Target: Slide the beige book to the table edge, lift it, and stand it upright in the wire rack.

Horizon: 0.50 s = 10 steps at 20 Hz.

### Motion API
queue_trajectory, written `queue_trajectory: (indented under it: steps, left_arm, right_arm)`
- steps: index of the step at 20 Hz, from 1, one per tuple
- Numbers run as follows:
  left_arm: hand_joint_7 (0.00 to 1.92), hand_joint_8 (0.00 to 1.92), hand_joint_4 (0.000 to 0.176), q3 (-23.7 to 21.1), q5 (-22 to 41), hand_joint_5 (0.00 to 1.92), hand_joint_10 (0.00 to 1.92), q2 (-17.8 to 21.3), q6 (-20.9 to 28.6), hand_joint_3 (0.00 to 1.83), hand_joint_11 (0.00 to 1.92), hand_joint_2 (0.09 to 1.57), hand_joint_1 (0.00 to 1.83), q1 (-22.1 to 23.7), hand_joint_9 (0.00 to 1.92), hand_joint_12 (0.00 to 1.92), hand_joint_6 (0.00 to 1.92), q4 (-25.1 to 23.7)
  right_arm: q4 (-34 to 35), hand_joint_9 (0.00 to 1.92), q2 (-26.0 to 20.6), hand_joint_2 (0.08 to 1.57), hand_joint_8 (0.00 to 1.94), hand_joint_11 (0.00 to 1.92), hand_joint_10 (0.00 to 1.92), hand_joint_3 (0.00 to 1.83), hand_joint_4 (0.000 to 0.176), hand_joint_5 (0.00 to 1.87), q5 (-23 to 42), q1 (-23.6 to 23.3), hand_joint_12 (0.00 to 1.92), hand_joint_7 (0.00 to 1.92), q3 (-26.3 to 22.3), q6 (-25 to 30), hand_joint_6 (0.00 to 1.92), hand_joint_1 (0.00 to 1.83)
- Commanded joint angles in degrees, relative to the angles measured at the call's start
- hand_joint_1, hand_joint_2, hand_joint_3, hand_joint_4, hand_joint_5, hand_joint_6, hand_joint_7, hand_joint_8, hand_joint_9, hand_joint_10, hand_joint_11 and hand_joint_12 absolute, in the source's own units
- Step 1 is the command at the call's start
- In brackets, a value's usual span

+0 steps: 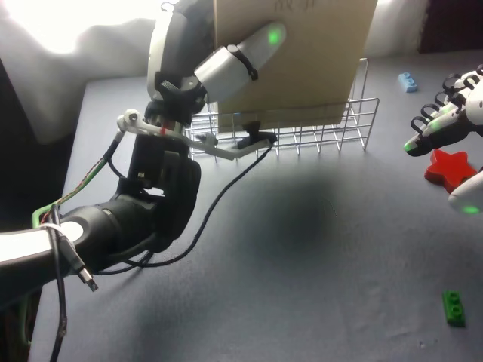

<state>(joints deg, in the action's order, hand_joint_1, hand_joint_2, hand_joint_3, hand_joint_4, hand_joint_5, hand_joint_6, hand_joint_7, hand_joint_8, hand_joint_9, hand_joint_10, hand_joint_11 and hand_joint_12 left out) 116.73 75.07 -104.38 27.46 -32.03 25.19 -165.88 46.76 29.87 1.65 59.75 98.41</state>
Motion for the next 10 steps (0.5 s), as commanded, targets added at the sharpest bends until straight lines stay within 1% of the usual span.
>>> queue_trajectory:
  steps: [1,3,4,5,6,7,8,9,10]
  left_arm:
    - [0.70,1.26,0.000,0.4,6.6,0.80,1.34,0.0,1.0,0.00,0.95,1.16,1.48,0.0,0.80,1.39,1.16,0.5]
    - [0.70,1.26,0.000,0.6,6.6,0.80,1.33,-0.2,1.0,0.00,0.96,1.16,1.48,-0.5,0.81,1.38,1.15,0.7]
    - [0.71,1.25,0.000,0.8,6.7,0.82,1.32,-0.3,1.0,0.00,0.98,1.15,1.48,-0.7,0.82,1.37,1.11,1.2]
    - [0.72,1.24,0.000,0.8,6.7,0.82,1.32,-0.3,0.9,0.00,0.99,1.14,1.48,-0.8,0.82,1.33,1.11,1.7]
    - [0.70,1.28,0.000,0.9,6.8,0.83,1.36,-0.4,0.8,0.00,0.97,1.15,1.48,-1.0,0.79,1.35,1.10,2.3]
    - [0.72,1.27,0.000,1.0,6.8,0.80,1.34,-0.4,0.8,0.00,0.99,1.15,1.48,-1.1,0.80,1.33,1.12,2.5]
    - [0.74,1.24,0.000,1.0,6.7,0.80,1.30,-0.4,0.8,0.00,1.00,1.14,1.49,-1.2,0.83,1.31,1.12,2.7]
    - [0.74,1.23,0.000,1.0,6.6,0.79,1.30,-0.4,0.8,0.00,0.98,1.14,1.49,-1.3,0.84,1.33,1.13,2.7]
    - [0.76,1.22,0.000,1.0,6.6,0.80,1.29,-0.4,0.8,0.00,1.00,1.14,1.49,-1.3,0.85,1.32,1.10,2.7]
  right_arm:
    - [0.6,0.24,-0.3,1.18,0.00,0.00,0.00,0.00,0.000,0.27,-4.5,-0.9,0.65,0.25,-0.1,0.0,0.00,0.25]
    - [0.6,0.23,-0.3,1.18,0.00,0.00,0.00,0.00,0.000,0.26,-4.5,-0.9,0.64,0.23,-0.1,-0.1,0.00,0.24]
    - [0.6,0.24,-0.3,1.18,0.00,0.00,0.00,0.00,0.000,0.27,-4.5,-0.9,0.67,0.25,-0.1,-0.2,0.00,0.24]
    - [0.6,0.24,-0.3,1.18,0.00,0.00,0.00,0.00,0.000,0.26,-4.5,-0.9,0.66,0.24,0.0,-0.2,0.00,0.22]
    - [0.6,0.23,-0.3,1.18,0.00,0.00,0.00,0.00,0.000,0.26,-4.5,-0.9,0.66,0.24,0.0,-0.2,0.00,0.23]
    - [0.6,0.22,-0.3,1.18,0.00,0.00,0.00,0.00,0.000,0.26,-4.5,-0.9,0.65,0.23,0.0,-0.2,0.00,0.24]
    - [0.6,0.24,-0.3,1.17,0.01,0.00,0.01,0.00,0.000,0.28,-4.5,-0.9,0.67,0.26,0.0,-0.2,0.01,0.29]
    - [0.6,0.25,-0.3,1.17,0.00,0.00,0.01,0.00,0.000,0.28,-4.5,-0.9,0.67,0.26,0.0,-0.2,0.00,0.27]
    - [0.6,0.24,-0.3,1.18,0.00,0.00,0.00,0.00,0.000,0.27,-4.5,-0.9,0.65,0.25,0.0,-0.4,0.00,0.25]
